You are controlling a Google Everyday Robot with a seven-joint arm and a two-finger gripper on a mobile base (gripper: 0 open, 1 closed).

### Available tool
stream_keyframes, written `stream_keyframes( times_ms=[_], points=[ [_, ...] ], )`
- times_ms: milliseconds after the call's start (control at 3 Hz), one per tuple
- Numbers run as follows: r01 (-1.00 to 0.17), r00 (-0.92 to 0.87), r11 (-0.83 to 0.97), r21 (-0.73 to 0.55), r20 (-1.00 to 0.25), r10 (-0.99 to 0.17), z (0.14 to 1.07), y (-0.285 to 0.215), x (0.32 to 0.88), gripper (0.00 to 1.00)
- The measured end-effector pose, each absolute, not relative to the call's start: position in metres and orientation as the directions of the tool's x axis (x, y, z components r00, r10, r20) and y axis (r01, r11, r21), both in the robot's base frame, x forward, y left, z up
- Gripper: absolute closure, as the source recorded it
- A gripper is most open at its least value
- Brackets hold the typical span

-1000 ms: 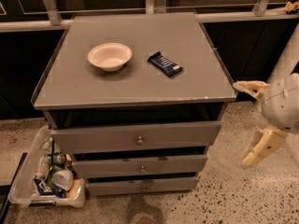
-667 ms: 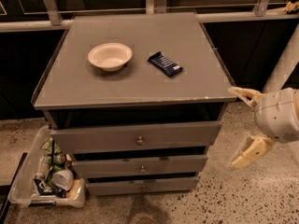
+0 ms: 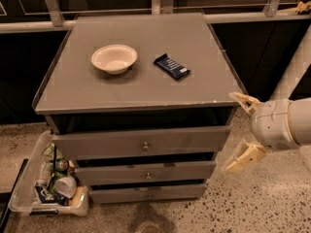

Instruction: Open top drawer

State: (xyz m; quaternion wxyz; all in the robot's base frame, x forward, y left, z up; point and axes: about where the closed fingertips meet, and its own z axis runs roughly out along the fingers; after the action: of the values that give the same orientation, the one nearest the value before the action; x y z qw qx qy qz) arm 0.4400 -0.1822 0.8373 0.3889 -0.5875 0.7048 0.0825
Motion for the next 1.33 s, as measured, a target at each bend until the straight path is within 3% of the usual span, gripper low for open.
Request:
stream_keyframes(
  times_ms=[1333],
  points=[
    [-0.918,-0.096,0.334,-0.213,-0.698,-0.71,0.753,-0.157,0.464,0.0]
  ],
)
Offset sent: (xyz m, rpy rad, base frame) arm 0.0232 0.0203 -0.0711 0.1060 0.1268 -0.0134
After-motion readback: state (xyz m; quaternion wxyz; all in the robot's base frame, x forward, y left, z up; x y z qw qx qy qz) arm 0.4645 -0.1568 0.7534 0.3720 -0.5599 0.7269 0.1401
